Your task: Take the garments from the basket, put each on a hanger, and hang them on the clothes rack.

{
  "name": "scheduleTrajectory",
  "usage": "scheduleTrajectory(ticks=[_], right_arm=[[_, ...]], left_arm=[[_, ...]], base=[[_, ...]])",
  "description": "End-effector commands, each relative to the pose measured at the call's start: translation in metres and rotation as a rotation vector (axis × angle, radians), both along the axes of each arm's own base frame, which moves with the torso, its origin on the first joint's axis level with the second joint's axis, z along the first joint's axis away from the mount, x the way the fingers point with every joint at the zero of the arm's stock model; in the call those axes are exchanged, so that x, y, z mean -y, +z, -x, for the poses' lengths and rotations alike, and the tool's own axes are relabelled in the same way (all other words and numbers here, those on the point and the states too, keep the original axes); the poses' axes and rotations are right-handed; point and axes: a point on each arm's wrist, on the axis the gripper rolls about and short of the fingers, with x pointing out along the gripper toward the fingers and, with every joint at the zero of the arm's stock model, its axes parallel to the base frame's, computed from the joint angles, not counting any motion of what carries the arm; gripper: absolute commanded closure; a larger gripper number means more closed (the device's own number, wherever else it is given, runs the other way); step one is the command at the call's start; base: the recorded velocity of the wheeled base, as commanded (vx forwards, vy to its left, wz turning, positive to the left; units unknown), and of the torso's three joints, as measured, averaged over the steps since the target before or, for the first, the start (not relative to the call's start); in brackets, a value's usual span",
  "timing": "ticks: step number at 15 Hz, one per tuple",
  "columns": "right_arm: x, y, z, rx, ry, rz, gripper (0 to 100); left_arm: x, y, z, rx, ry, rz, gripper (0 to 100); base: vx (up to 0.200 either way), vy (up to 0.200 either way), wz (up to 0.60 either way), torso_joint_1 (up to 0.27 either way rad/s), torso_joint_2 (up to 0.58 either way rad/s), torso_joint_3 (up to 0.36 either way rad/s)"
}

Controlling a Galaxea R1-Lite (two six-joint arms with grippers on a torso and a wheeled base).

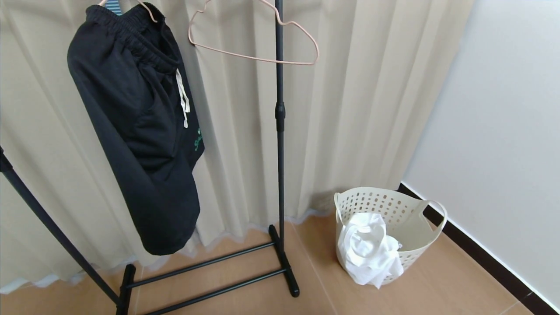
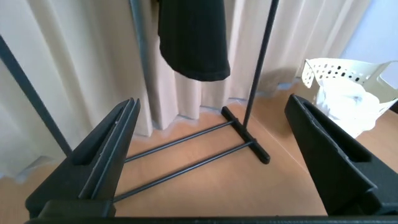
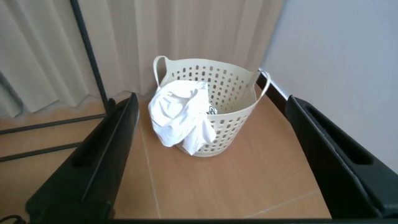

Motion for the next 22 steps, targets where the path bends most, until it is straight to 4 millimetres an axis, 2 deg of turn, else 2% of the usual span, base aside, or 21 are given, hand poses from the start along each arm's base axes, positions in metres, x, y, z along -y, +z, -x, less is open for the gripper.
scheduleTrajectory(ticks=[1, 3, 10, 15, 18, 22], right_arm=[[0.0000, 0.0002, -0.0001, 0.000, -0.001, 0.000, 0], [0.0000, 0.0002, -0.0001, 0.000, -0.001, 0.000, 0], [0.0000, 0.0002, -0.0001, 0.000, -0.004, 0.000, 0], [0.0001, 0.0002, -0.0001, 0.000, -0.005, 0.001, 0], [0.0001, 0.0002, -0.0001, 0.000, -0.005, 0.001, 0], [0.0000, 0.0002, -0.0001, 0.000, -0.004, 0.000, 0]], left_arm=[[0.0000, 0.0000, -0.0001, -0.002, -0.001, 0.000, 0], [0.0000, 0.0000, -0.0001, -0.002, -0.001, 0.000, 0], [-0.0001, 0.0000, -0.0001, -0.002, 0.001, 0.002, 0], [-0.0001, 0.0000, -0.0001, -0.002, 0.001, 0.003, 0], [-0.0001, 0.0000, -0.0002, -0.004, 0.001, 0.002, 0], [-0.0001, 0.0002, -0.0002, -0.002, 0.001, 0.002, 0]], base=[[0.000, -0.200, 0.00, 0.002, 0.00, 0.002], [0.000, -0.200, 0.00, 0.005, 0.00, 0.000], [0.200, 0.000, 0.00, 0.002, 0.01, 0.003], [0.000, 0.000, 0.00, 0.000, 0.00, 0.000], [0.000, -0.200, 0.00, -0.002, 0.00, 0.001], [0.000, 0.000, 0.00, 0.000, 0.00, 0.000]])
